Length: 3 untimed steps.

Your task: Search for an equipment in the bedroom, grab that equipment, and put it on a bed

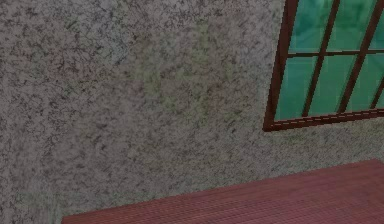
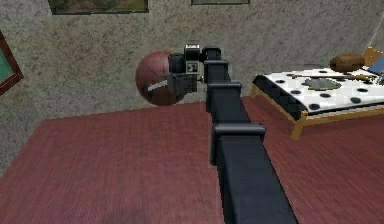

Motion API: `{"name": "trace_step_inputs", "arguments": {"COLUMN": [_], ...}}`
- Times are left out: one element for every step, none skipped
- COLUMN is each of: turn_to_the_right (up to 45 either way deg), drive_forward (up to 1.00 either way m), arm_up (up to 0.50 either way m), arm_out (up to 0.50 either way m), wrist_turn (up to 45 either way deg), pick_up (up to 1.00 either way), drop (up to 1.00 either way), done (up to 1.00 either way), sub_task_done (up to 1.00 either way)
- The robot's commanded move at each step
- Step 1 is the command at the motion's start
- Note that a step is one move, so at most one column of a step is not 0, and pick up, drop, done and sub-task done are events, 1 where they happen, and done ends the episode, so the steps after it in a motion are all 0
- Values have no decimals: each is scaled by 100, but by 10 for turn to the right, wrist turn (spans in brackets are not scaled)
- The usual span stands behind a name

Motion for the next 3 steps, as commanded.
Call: {"name": "trace_step_inputs", "arguments": {"turn_to_the_right": [0,0,0], "drive_forward": [0,0,0], "arm_up": [0,0,0], "arm_out": [0,0,0], "wrist_turn": [-450,-450,-180], "pick_up": [0,0,0], "drop": [0,0,0], "done": [0,0,0], "sub_task_done": [0,0,0]}}
